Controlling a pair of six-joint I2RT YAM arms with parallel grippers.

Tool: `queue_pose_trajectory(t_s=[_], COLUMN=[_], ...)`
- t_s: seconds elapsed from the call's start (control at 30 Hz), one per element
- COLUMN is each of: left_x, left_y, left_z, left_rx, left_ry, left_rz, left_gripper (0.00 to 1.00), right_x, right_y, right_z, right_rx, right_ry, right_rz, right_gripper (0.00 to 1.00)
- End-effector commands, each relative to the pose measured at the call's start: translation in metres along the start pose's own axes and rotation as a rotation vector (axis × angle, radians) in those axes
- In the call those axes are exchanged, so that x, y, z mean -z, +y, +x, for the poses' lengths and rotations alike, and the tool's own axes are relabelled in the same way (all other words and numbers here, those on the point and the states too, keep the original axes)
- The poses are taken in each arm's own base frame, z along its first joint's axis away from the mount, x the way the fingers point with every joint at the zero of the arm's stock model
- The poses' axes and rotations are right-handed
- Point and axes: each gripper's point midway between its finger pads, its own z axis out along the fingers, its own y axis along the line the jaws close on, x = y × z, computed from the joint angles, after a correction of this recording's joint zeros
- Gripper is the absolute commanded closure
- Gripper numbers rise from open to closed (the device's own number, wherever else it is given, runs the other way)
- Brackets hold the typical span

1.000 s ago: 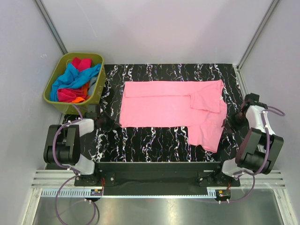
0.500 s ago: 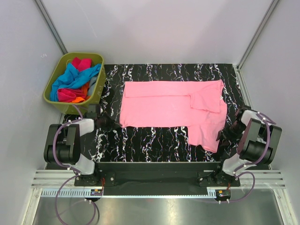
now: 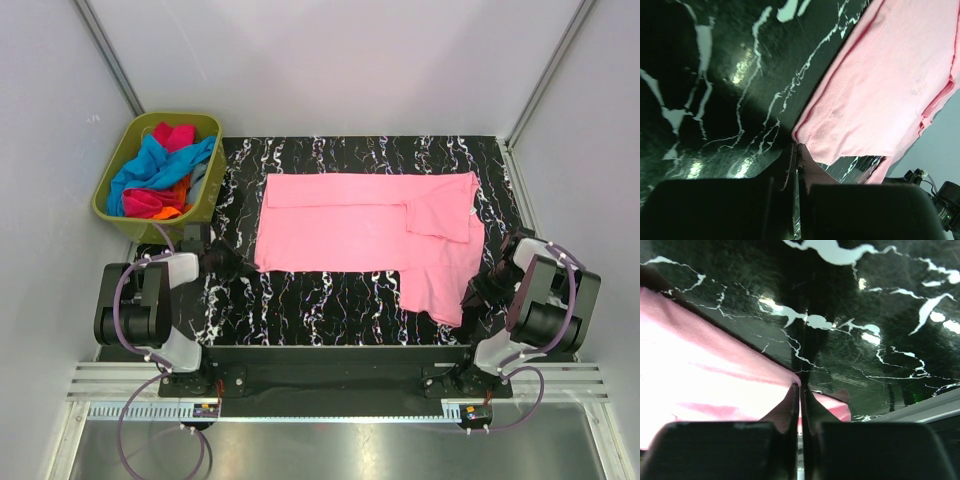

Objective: Fold and stack the t-shirts
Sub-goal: Fold the tshirt

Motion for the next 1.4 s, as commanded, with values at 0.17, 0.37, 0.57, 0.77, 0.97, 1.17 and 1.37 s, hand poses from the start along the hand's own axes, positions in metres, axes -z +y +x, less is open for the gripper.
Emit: queue_pose_trajectory(t_s=[0.17,0.37,0.57,0.77,0.97,1.17,1.37], left_x=[0.009,0.021,0.024,0.029,0.040,0.043,0.037], left_y=[0.009,0.016,0.019,0.010,-0.003,-0.025,-0.053], left_z=[-0.011,-0.015,-0.016,-0.014,-0.022,-0.039,-0.063], left_rx=[-0.057,-0.066,-0.069,-0.113,-0.179,-0.191,-0.216], left_ry=[-0.025,-0.044,-0.041,-0.025,-0.068,-0.094,-0.105], left_rz=[0.008,-0.007,-0.013,0.028,0.052,0.077,0.094], left_gripper=[1.00,1.00,1.00,1.00,1.00,1.00,1.00], right_x=[0.006,0.015,0.024,0.041,0.084,0.110,0.121], right_y=[0.001,-0.008,-0.011,-0.010,0.021,0.069,0.122], right_z=[-0.019,-0.011,-0.012,-0.012,-0.044,-0.086,-0.112], right_rx=[0.007,0.016,0.030,0.053,0.111,0.170,0.241], right_ry=[-0.148,-0.125,-0.131,-0.160,-0.288,-0.365,-0.363], right_rz=[-0.027,0.013,0.034,0.012,-0.070,-0.139,-0.214], right_gripper=[1.00,1.00,1.00,1.00,1.00,1.00,1.00])
